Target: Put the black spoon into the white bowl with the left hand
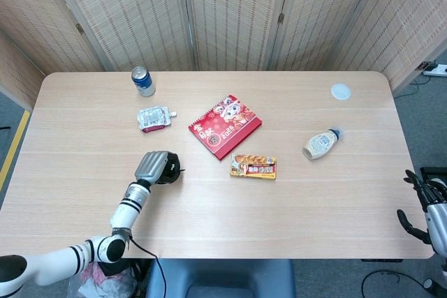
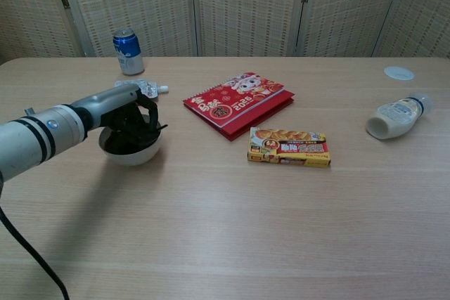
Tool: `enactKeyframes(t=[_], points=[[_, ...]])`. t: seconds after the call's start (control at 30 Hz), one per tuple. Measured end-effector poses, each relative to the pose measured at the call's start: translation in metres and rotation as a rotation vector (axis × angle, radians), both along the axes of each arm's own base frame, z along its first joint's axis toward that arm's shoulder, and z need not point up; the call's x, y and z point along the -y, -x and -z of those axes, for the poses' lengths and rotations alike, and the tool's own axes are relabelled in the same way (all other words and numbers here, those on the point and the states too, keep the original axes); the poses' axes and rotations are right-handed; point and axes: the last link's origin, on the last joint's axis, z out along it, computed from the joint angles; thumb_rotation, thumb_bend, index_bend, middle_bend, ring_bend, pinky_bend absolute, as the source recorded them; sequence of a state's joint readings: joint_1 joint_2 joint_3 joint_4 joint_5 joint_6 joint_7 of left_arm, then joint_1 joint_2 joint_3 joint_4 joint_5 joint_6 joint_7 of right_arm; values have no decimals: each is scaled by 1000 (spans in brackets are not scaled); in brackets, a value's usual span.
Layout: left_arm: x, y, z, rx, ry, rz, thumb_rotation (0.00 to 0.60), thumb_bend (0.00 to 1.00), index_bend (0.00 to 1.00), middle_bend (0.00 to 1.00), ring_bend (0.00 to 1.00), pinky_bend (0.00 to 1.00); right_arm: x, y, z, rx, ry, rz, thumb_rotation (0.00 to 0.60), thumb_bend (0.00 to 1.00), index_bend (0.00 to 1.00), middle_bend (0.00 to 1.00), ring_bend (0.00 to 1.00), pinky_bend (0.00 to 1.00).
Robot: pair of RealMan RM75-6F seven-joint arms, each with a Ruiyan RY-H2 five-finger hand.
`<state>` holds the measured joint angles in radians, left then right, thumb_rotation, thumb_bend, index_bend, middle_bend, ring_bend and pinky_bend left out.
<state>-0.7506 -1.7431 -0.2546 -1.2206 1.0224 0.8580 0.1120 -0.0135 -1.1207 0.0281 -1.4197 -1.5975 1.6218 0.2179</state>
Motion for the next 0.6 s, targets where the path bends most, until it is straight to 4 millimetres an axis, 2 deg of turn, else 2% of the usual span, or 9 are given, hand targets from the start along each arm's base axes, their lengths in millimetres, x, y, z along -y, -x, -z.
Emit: enactKeyframes(t=[0.27,0.43,0.6], points=[[-13,-4,5,-4,-21,-22,600,424,668,975,966,787,-1,2,-1,1,5,8,600,293,74,245,330,217],[-24,1,3,-14,-51,-52,600,424,668,975,966,786,-1,1,-1,1,4,5,600,293,74,245,330,217],[-26,10,-2,-14,-74,-72,600,424,670,975,965,787,2,1,1,1,-2,0,600,293,74,245,330,217]])
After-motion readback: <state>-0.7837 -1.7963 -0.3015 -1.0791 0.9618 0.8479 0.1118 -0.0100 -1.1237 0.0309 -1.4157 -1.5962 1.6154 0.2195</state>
